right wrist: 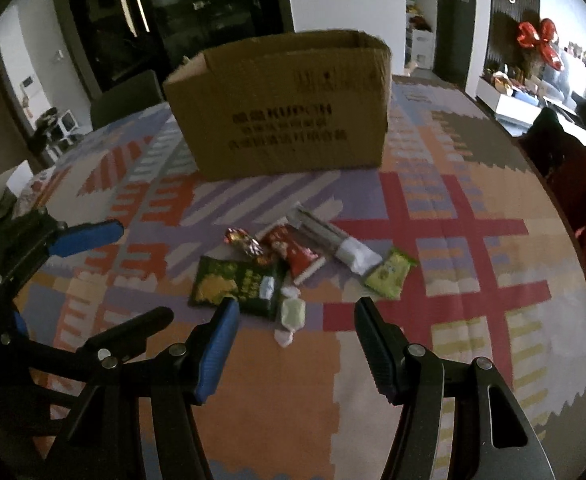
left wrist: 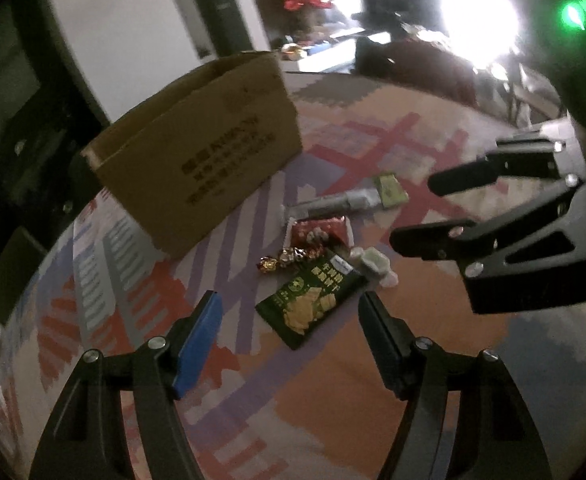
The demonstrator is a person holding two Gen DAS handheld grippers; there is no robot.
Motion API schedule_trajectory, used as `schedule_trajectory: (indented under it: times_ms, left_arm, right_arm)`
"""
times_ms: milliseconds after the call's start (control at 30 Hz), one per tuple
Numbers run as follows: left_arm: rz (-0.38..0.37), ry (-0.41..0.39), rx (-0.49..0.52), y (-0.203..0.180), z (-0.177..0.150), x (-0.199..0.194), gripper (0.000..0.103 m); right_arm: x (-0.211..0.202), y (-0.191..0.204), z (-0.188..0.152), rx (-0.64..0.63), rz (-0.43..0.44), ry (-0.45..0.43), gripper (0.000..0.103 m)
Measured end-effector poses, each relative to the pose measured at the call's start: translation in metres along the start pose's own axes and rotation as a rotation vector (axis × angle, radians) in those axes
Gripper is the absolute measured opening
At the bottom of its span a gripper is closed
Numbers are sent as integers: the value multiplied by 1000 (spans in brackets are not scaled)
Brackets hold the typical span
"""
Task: Organize snacks
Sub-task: 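Move the left tool to the green cracker bag while the right tool approaches the small white candy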
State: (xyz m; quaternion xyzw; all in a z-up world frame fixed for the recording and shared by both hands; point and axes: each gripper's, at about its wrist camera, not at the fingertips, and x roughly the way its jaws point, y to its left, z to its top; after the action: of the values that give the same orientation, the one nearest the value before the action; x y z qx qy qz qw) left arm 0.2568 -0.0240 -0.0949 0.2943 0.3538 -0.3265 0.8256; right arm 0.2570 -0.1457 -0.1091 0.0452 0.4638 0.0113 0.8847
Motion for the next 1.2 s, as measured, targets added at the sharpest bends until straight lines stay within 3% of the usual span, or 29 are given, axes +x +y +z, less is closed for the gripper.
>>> schedule_trajectory:
  times_ms: [133,600,900,1200]
  left_arm:
    - [-8,7,87,-4,-4,17,70]
    - [-121,44,222,-4,-11,65,69]
    - [-191,53,215,-1,-8,83,67]
    - [-303,88,91,14,-2,94,64]
  right_arm:
    - [11,0,-8,9,-33,1,61]
    - [43,6,-16,1,-86,22,56]
    - [48,7,-13,5,-90,8,56]
    - [55,6,-12,13,-79,27,51]
